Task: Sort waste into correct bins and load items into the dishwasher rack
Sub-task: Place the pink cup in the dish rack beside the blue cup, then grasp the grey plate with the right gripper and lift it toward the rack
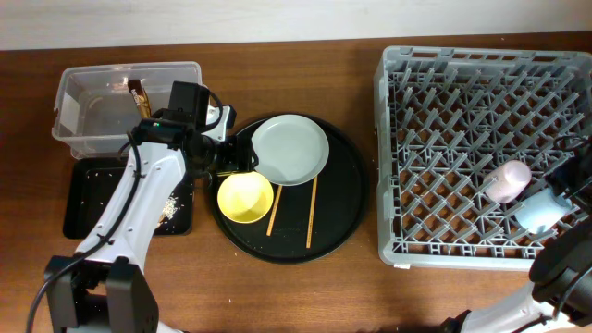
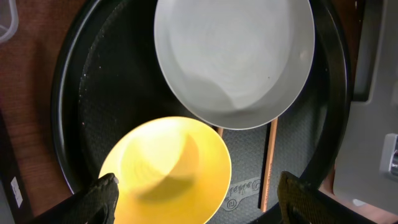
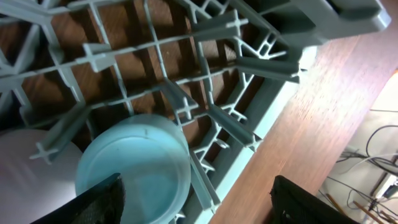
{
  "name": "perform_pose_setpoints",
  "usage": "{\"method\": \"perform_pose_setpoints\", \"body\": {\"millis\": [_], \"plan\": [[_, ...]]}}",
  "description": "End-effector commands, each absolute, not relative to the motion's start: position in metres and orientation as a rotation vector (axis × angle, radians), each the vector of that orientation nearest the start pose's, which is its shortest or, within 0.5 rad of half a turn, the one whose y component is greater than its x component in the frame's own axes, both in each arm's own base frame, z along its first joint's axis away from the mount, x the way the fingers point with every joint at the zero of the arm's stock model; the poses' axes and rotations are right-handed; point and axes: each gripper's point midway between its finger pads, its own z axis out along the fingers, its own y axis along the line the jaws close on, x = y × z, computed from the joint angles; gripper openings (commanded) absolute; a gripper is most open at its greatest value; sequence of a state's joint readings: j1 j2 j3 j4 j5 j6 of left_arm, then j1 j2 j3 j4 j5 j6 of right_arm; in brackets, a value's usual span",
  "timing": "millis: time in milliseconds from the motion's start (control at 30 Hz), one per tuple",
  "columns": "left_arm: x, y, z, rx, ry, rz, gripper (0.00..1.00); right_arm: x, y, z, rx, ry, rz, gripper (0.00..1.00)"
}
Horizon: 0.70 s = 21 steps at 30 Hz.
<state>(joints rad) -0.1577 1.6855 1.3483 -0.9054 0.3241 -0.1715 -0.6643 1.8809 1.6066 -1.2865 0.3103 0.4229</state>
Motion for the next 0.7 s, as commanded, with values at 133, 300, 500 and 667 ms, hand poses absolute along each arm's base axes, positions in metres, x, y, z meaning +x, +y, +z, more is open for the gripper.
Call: {"method": "perform_pose_setpoints", "body": {"millis": [133,300,500,667], "plan": [[0.364,-0.113,0.137,0.094,2.794,-0.520,0.81,0.228,-0.237,0.121,1.662,2.753,-0.405,0.78],[0.364,-0.113,0.137,0.094,2.795,-0.520,0.81,0.227,-0.221,0.120,1.609,2.844,-0.281,0.84],[0.364,-0.113,0.137,0.094,2.795,-0.520,0.82,0.242,-0.215,0.149,1.562,2.744,-0.172,0.85],[0.364,-0.113,0.137,0.093,2.795,-0.518,0.82,0.302,-0.147,0.210,0.959,2.696,0.215,0.85]]}}
